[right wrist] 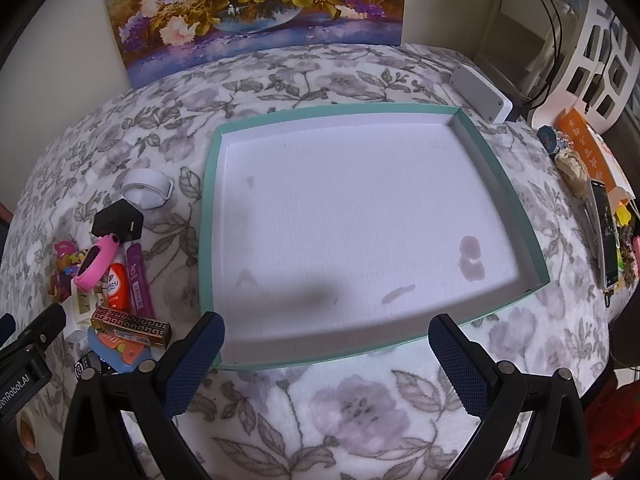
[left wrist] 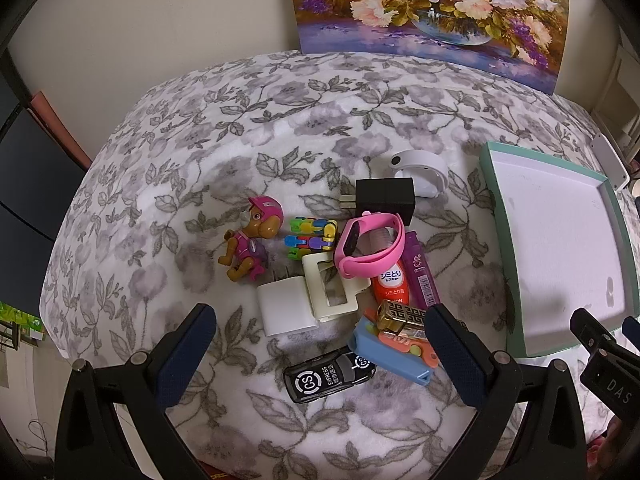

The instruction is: Organize rigid objects

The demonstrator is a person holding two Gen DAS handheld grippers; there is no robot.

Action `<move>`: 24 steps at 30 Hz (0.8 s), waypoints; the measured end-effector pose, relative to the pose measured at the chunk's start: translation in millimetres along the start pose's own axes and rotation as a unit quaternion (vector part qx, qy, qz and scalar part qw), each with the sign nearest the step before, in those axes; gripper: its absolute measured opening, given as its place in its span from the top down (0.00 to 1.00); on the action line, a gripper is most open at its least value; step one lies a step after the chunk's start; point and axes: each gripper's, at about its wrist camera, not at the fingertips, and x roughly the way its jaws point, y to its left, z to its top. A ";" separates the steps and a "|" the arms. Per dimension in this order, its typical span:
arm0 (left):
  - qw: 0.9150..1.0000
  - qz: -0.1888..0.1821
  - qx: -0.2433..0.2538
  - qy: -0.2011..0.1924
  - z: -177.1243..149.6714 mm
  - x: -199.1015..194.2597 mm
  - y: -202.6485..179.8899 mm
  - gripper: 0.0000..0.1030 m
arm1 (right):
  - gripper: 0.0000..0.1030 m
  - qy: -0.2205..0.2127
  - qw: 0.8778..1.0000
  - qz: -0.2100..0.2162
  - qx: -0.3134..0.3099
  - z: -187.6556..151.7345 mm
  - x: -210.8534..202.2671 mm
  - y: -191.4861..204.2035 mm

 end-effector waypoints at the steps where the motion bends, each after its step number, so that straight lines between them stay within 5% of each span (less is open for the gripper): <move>1: 1.000 0.000 0.000 0.000 0.4 0.0 0.1 0.00 | 0.00 0.001 1.000 -0.001 0.000 0.0 0.6 0.4; 24: 1.000 0.001 0.002 -0.003 0.3 -0.5 -1.9 0.00 | 0.00 0.002 1.000 -0.001 0.000 -0.5 3.2 1.1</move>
